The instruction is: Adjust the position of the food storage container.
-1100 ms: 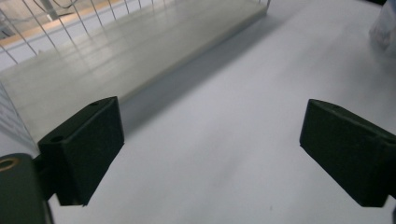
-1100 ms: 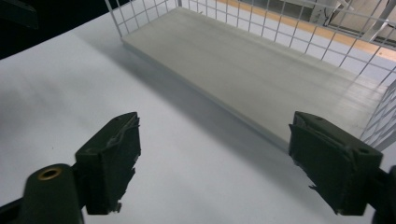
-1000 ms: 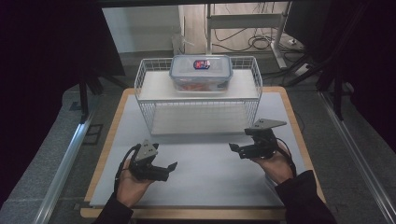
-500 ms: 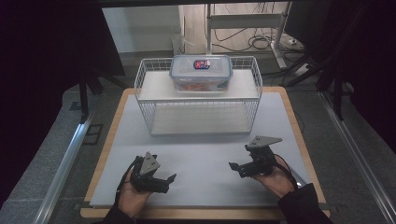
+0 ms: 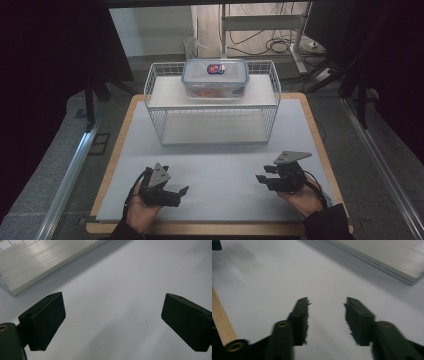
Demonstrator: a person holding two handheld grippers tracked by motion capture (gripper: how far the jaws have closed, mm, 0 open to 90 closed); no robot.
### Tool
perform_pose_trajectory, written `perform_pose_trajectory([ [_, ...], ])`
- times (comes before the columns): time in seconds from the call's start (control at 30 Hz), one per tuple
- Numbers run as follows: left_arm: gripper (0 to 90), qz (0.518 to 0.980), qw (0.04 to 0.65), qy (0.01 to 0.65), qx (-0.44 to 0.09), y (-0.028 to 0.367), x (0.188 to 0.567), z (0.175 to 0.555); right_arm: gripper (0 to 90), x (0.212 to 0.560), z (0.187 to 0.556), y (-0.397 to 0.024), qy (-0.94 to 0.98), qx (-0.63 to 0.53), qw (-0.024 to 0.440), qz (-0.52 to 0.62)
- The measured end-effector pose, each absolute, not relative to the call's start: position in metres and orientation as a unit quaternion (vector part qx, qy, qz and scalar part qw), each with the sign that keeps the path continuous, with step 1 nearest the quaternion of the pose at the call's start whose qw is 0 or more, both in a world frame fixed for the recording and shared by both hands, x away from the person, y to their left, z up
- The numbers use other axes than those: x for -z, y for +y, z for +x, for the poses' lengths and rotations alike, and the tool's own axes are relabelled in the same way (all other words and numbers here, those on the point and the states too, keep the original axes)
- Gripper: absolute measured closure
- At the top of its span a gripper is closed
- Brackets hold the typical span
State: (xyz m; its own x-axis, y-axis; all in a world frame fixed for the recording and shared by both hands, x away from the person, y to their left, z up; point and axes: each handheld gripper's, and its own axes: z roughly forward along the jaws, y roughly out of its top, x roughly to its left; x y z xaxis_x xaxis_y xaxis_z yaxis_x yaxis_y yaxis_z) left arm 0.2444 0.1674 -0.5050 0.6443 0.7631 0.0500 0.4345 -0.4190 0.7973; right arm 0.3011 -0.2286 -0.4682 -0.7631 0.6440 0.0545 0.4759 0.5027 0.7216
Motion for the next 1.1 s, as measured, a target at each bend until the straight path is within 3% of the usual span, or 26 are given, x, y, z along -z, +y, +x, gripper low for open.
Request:
perform_pose_trajectory([
  [0.27,5.6,0.816,0.400,0.366,-0.200,0.166,0.506,0.246,89.4,0.459,0.273,-0.277,0.852,-0.378,0.131,0.338],
  [0.5,5.8,0.813,0.405,0.370,-0.198,0.168,0.505,0.246,89.8,0.466,0.244,-0.330,0.834,-0.354,0.146,0.397],
  [1.1,5.7,0.815,0.396,0.371,-0.202,0.165,0.506,0.248,89.8,0.460,0.200,-0.377,0.819,-0.335,0.145,0.443],
])
